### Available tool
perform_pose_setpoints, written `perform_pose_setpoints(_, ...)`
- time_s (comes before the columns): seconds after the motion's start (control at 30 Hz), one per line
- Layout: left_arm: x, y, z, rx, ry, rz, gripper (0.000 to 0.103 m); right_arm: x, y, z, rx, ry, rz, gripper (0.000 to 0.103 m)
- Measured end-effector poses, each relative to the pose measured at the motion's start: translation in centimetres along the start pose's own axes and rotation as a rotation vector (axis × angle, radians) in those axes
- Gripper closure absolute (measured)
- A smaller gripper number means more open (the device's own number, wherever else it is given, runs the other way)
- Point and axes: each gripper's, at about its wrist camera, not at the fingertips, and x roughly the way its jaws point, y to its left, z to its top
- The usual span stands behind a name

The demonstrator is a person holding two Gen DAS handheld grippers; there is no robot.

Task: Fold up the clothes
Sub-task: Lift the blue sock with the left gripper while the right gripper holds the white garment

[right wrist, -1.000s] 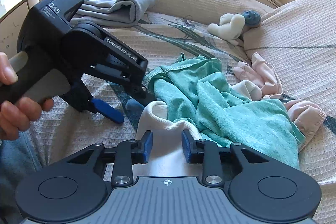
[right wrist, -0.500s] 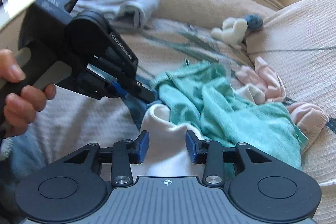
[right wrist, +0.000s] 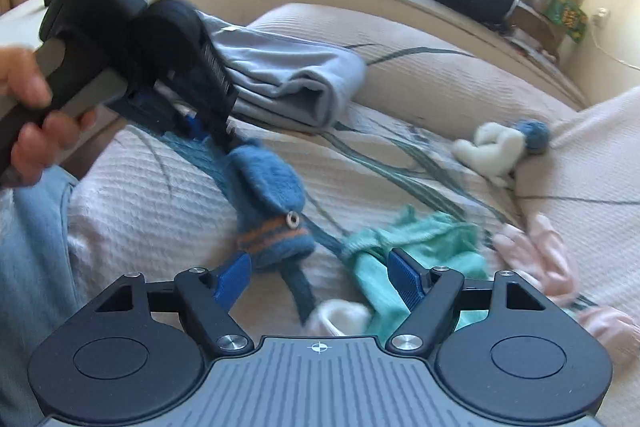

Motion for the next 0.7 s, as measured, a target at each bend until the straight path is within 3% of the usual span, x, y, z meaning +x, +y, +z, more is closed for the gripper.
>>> perform_pose_setpoints(0.17, -0.6, 1.7, -0.1, -0.072, -0.028, -0.019, 0.052, 3.0, 3.0, 1.9, -0.05, -0.016, 0.054, 0.027)
perform_pose_setpoints(0.2, -0.8, 1.7, -0.2, -0.071, -0.034, -0.019, 0.044, 3.6, 3.8, 2.0, -0.087, -0.013, 0.043, 0.027)
perform_pose_setpoints(0.27, -1.3, 2.0, -0.2, -0.062, -0.045, -0.018, 0.035, 4.7, 5.1, 2.0, -0.157, -0.005, 0.014, 0.027)
perform_pose_setpoints(0.37, -1.6, 2.1, 0.0, -0.061, -0.049, -0.012, 0.028, 6.3, 6.4, 1.7, -0.239, 0.006, -0.03, 0.033)
perform_pose_setpoints(0.43, -1.7, 2.0, 0.1, -0.055, -0.049, -0.005, 0.025, 7.0, 7.0, 1.5, -0.271, 0.015, -0.041, 0.051)
perform_pose_setpoints(0.57, -1.7, 1.8, 0.3, -0.028, -0.059, 0.04, 0.021, 8.8, 7.1, 1.0, -0.317, 0.05, -0.079, 0.064)
perform_pose_setpoints(0.63, -1.9, 1.7, 0.3, -0.001, -0.068, 0.082, 0.02, 8.6, 5.9, 1.1, -0.273, 0.052, -0.062, 0.075)
perform_pose_setpoints(0.7, -2.1, 1.5, 0.3, 0.041, -0.082, 0.14, 0.019, 7.3, 4.3, 1.8, -0.198, 0.041, -0.046, 0.079)
